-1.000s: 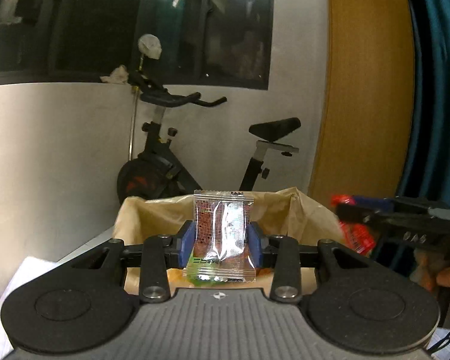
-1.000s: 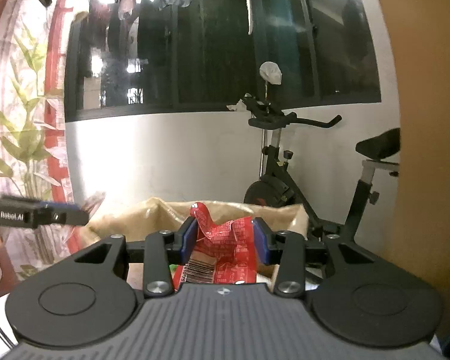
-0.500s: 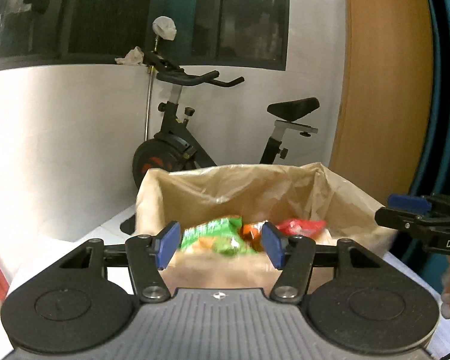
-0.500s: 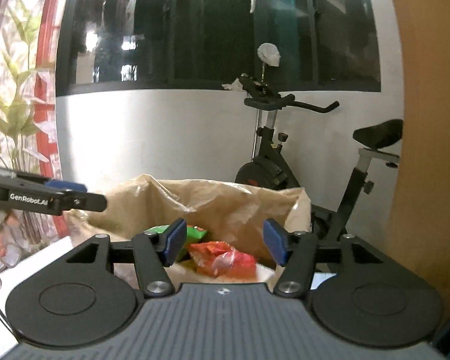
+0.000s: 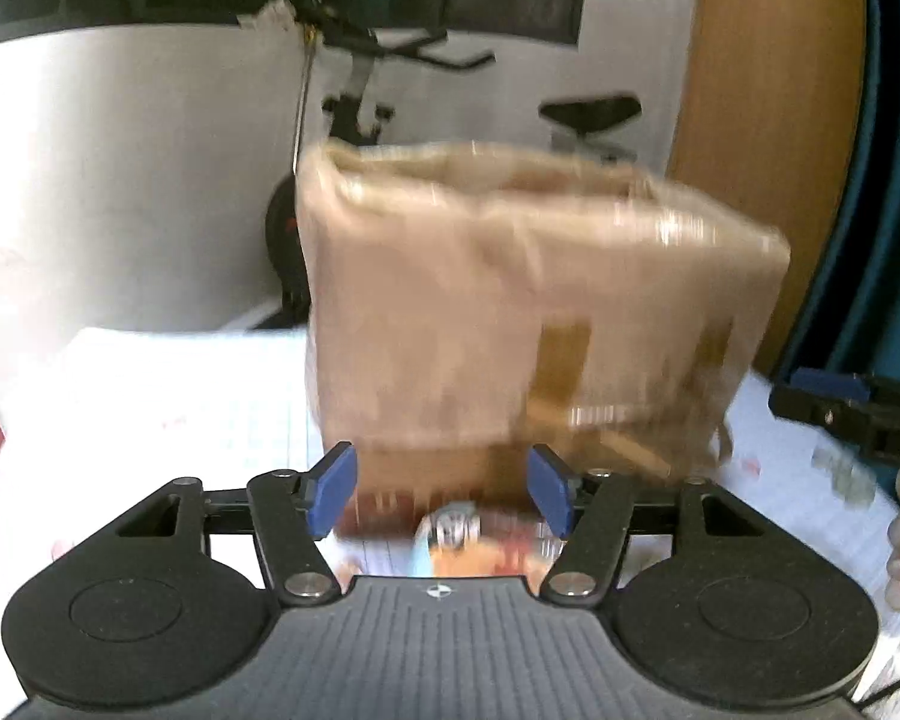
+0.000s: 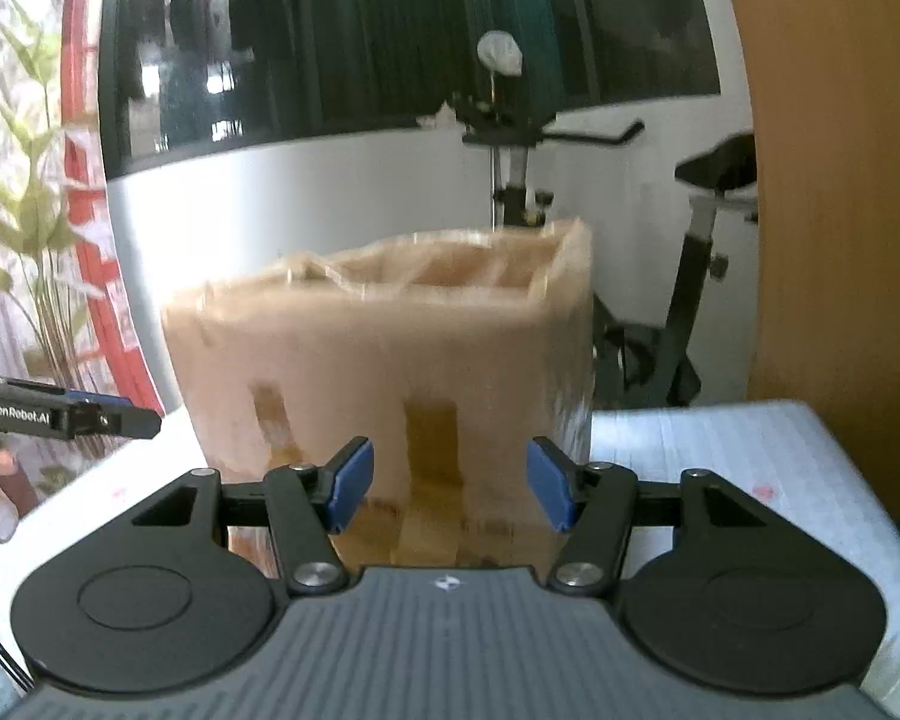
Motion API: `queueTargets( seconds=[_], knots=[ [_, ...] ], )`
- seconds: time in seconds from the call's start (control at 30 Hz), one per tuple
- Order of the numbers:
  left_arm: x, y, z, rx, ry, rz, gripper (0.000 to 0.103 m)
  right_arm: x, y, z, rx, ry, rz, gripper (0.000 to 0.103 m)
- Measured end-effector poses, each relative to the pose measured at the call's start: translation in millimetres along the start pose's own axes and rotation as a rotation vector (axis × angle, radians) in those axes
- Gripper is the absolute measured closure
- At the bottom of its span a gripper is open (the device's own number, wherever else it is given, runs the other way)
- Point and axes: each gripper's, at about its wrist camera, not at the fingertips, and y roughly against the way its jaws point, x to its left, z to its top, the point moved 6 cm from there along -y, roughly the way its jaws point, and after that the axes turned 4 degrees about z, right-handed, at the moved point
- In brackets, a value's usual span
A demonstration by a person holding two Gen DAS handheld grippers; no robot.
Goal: Organize snacks
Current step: 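Move left tool to the bread roll while right tool approaches the green pastry pack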
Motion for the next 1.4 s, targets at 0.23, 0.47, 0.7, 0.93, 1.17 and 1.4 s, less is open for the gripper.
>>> queueTargets(
  seconds=[0.23, 0.47, 0.7, 0.93, 1.17, 1.4],
  knots=[
    [-4, -19, -41, 0.089, -0.012, 0.0, 0.028, 3, -20, -44, 0.12, -0.05, 0.038, 0.043],
    [-1, -26, -55, 0.103, 0.012, 0.02, 0.024, 24, -51, -92, 0.301, 0.055, 0.097, 0.04],
    [3, -19, -58, 0.103, 0.068, 0.05, 0.024, 31, -46, -111, 0.355, 0.214, 0.104, 0.029],
    [9, -8, -62, 0.066, 0.17, 0.085, 0.024, 37, -50, -121, 0.439, 0.428, 0.156, 0.024],
    [14, -1, -67, 0.053, 0.194, 0.089, 0.024, 60, -74, -118, 0.471, 0.562, 0.305, 0.021],
    [11, 1, -74, 0.057, 0.202, 0.069, 0.024, 68, -94, -111, 0.51, 0.588, 0.381, 0.016]
  ],
)
